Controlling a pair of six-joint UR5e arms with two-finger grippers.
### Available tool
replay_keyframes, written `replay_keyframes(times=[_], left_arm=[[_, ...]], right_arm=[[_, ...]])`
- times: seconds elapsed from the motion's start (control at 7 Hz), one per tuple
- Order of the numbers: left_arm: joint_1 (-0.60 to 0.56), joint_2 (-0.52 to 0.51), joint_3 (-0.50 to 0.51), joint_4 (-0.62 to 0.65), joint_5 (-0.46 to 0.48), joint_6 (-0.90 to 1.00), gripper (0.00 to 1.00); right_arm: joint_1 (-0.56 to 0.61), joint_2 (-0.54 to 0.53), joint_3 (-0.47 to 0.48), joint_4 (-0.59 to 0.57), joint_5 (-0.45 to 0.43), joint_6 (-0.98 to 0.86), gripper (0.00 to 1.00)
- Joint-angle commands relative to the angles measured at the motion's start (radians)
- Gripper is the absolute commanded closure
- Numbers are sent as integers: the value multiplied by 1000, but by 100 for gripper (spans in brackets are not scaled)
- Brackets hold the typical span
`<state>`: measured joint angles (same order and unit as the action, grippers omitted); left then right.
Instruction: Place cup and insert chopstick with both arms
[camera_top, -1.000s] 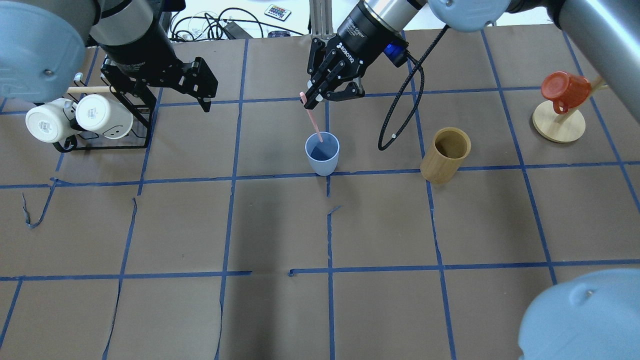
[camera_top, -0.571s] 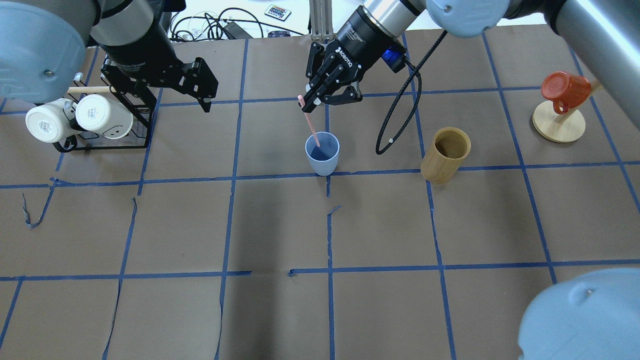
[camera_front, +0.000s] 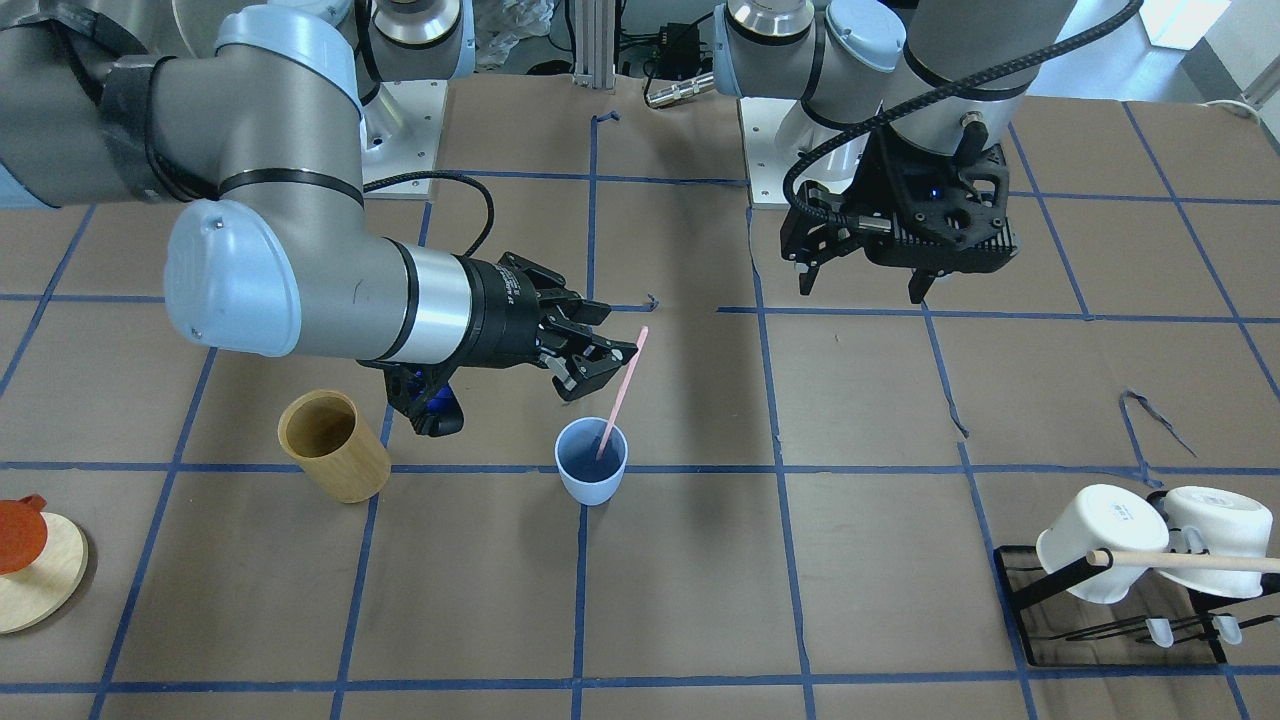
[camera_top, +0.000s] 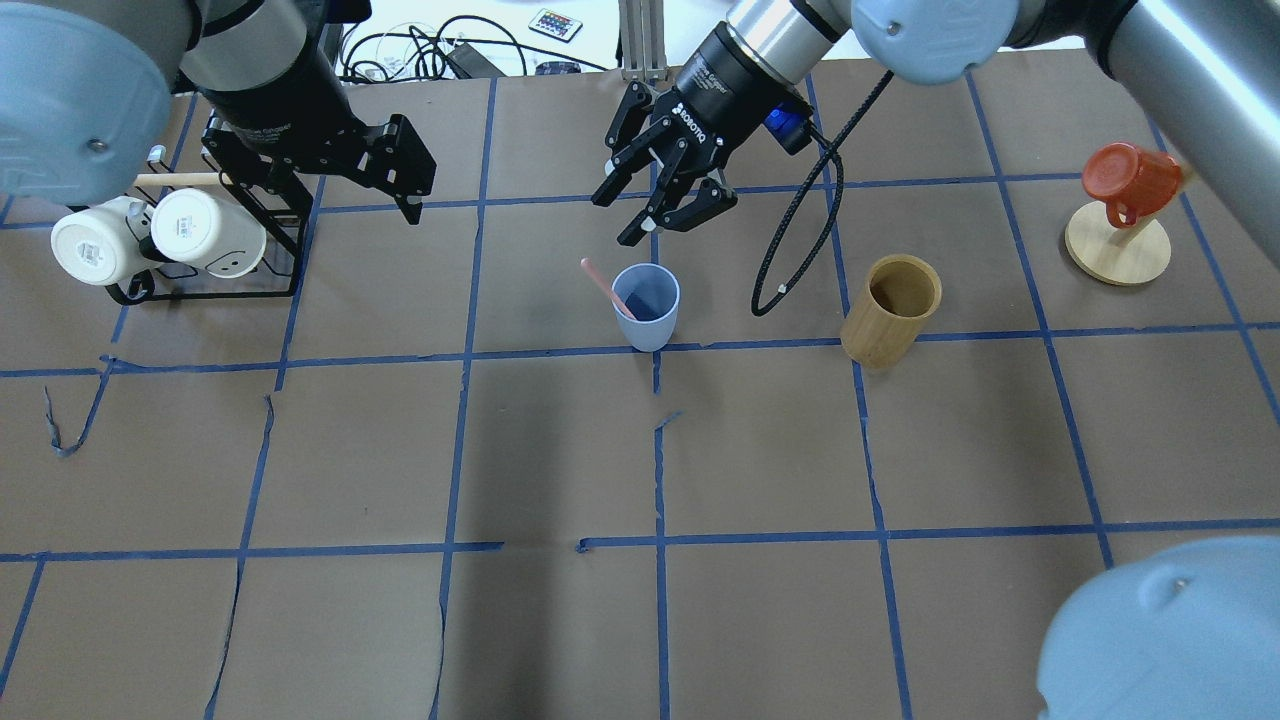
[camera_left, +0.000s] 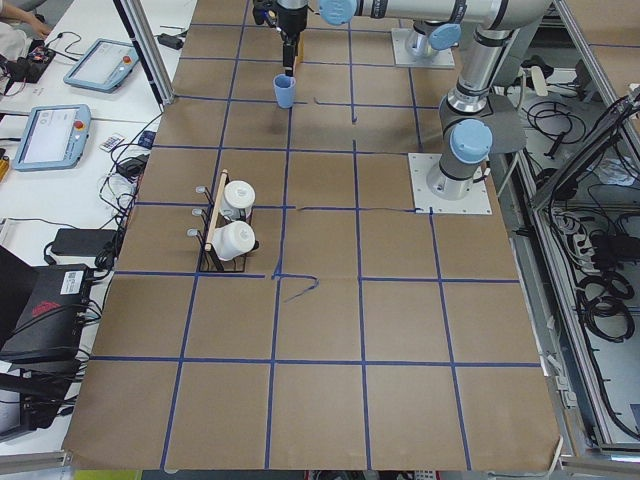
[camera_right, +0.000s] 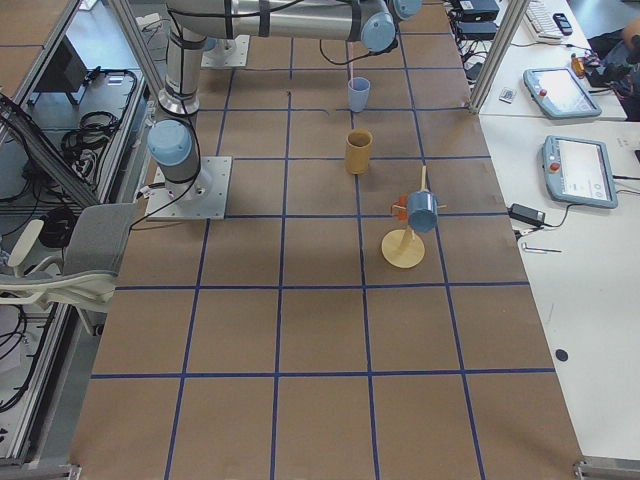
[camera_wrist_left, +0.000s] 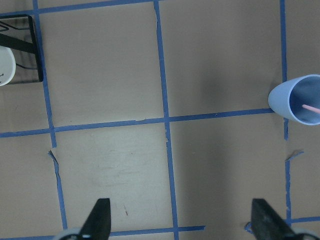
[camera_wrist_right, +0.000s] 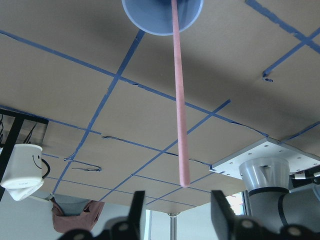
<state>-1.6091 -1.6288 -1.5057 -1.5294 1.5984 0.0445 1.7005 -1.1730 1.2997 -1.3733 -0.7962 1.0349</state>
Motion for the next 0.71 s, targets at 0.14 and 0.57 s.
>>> replay_keyframes(times=[0.14, 0.57], left_arm=[[0, -2, 1, 0, 0, 0, 0], [0, -5, 2, 0, 0, 0, 0]], right_arm=[[-47, -40, -30, -15, -120, -10, 0], [-104, -124, -16, 20, -430, -358, 0]])
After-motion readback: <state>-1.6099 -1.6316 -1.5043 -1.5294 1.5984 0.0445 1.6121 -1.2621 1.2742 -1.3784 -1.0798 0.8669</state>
